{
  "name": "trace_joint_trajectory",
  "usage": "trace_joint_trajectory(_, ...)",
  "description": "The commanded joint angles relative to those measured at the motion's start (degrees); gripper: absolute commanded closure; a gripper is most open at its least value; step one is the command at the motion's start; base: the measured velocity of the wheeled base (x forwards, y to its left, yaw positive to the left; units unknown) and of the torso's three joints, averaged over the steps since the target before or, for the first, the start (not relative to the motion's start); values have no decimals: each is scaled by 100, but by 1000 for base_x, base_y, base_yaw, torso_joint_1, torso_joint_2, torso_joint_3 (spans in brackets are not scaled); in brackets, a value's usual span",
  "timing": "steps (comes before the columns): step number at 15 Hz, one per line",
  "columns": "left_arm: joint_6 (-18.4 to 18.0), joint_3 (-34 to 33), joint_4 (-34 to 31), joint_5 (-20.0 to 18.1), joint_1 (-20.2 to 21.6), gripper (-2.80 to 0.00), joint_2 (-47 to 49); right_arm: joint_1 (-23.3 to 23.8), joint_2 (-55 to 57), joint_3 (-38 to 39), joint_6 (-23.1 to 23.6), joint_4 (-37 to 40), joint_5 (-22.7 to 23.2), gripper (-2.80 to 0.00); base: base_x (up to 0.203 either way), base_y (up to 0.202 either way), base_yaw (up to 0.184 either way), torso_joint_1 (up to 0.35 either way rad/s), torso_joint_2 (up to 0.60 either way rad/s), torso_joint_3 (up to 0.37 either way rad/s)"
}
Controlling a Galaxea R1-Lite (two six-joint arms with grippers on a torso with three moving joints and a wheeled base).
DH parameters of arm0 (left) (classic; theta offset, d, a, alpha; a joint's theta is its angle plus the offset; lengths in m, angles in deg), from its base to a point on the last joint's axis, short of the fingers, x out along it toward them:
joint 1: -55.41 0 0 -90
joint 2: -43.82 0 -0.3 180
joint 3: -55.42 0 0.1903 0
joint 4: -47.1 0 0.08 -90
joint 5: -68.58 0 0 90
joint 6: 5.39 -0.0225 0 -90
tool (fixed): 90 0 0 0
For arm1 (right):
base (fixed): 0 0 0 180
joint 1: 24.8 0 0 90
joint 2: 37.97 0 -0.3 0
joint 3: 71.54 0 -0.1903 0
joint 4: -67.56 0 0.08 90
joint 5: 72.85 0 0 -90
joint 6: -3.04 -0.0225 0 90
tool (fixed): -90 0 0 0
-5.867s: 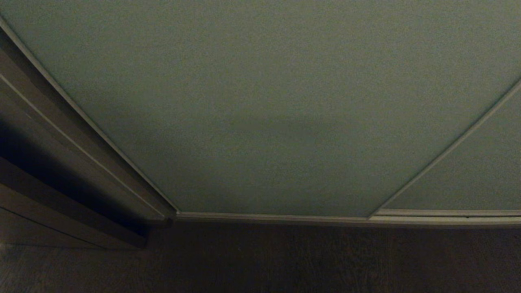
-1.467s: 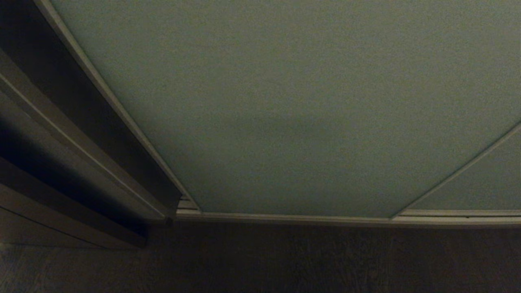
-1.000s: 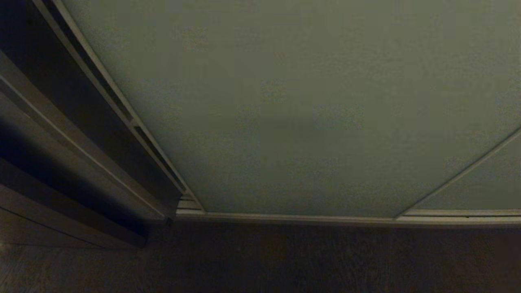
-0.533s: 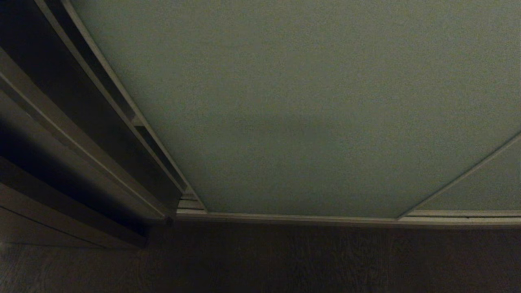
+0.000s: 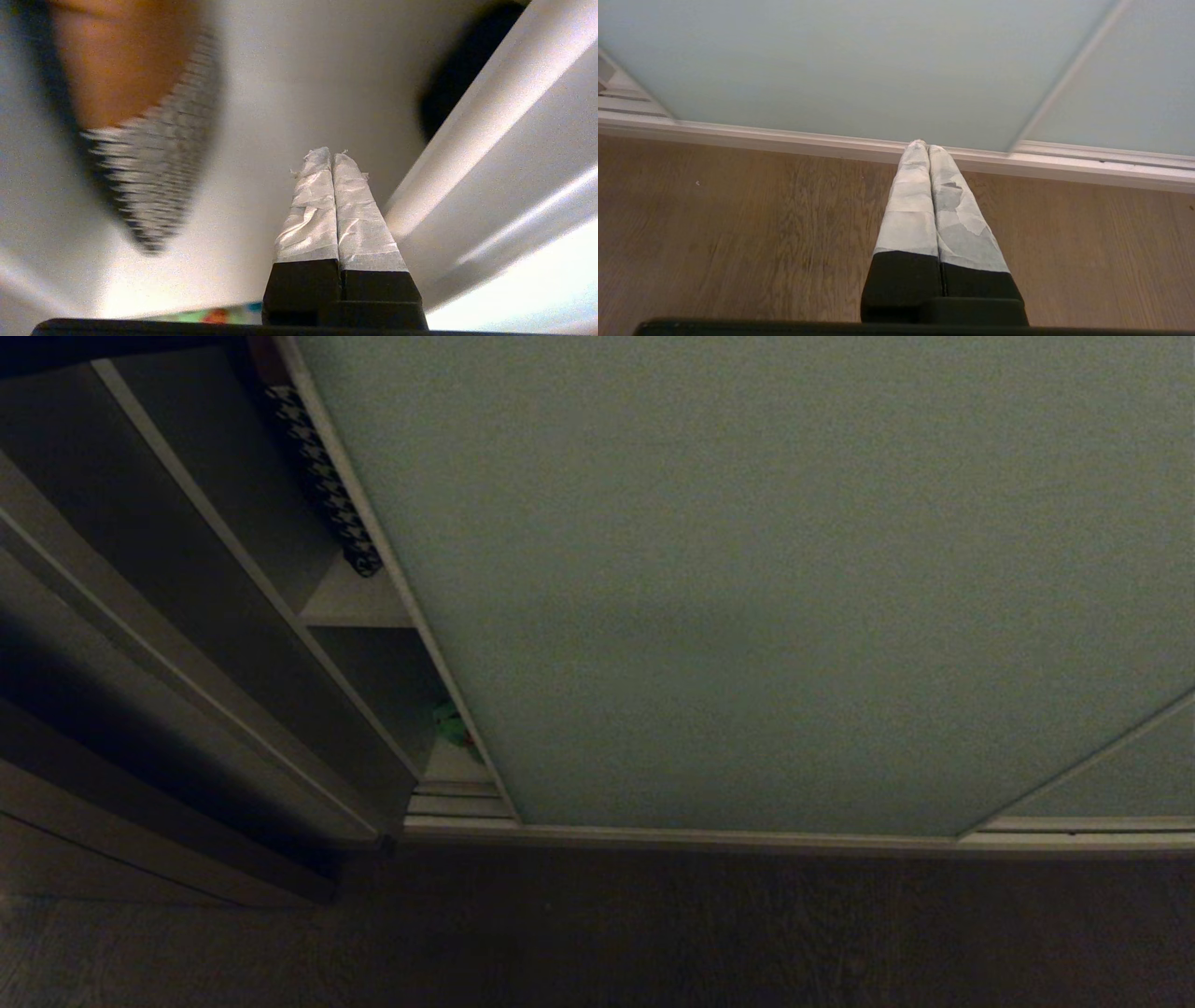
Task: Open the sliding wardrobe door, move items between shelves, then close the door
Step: Open the door
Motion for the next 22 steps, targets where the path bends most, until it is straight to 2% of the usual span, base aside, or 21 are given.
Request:
trace_joint_trajectory(1,0,-23,17,96,-381,0,54,-2,-1,1,3,-2,4,0,0,0,0,0,0,0)
trace_joint_trajectory(3,-88,-27,22,327,-798,0,213,-2,-1,1,3,-2,4,0,0,0,0,0,0,0)
trace_joint_trajectory(4,-142,-28,63,446,-858,0,283,-2,-1,1,3,-2,4,0,0,0,0,0,0,0)
trace_joint_trajectory(7,-111,107,48,492,-717,0,330,-2,-1,1,3,-2,4,0,0,0,0,0,0,0)
trace_joint_trajectory(8,-114,114,28,461,-487,0,319,-2,-1,1,3,-2,4,0,0,0,0,0,0,0)
trace_joint_trajectory(10,-118,21,-125,436,336,0,160,-2,-1,1,3,-2,4,0,0,0,0,0,0,0)
trace_joint_trajectory(12,-137,-439,-522,434,969,0,-409,-2,-1,1,3,-2,4,0,0,0,0,0,0,0)
trace_joint_trajectory(15,-126,-1757,-853,420,1389,0,-1495,-2,-1,1,3,-2,4,0,0,0,0,0,0,0)
trace_joint_trajectory(20,-160,-4894,-971,321,1493,0,-4073,-2,-1,1,3,-2,4,0,0,0,0,0,0,0)
trace_joint_trajectory(22,-320,-6112,-975,212,1500,0,-5120,-2,-1,1,3,-2,4,0,0,0,0,0,0,0)
